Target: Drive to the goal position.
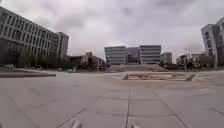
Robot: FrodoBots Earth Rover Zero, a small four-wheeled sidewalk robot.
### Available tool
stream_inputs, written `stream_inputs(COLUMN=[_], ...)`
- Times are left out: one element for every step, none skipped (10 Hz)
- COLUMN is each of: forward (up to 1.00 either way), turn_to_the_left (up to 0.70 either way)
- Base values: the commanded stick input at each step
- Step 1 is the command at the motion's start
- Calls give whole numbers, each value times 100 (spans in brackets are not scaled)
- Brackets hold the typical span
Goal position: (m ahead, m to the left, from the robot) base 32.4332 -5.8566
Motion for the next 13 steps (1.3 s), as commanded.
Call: stream_inputs(forward=[70, 70, 70, 70, 70, 70, 70, 70, 70, 70, 70, 70, 70], turn_to_the_left=[1, 0, 2, 1, 0, 2, 2, 2, 1, 1, 0, -4, -14])
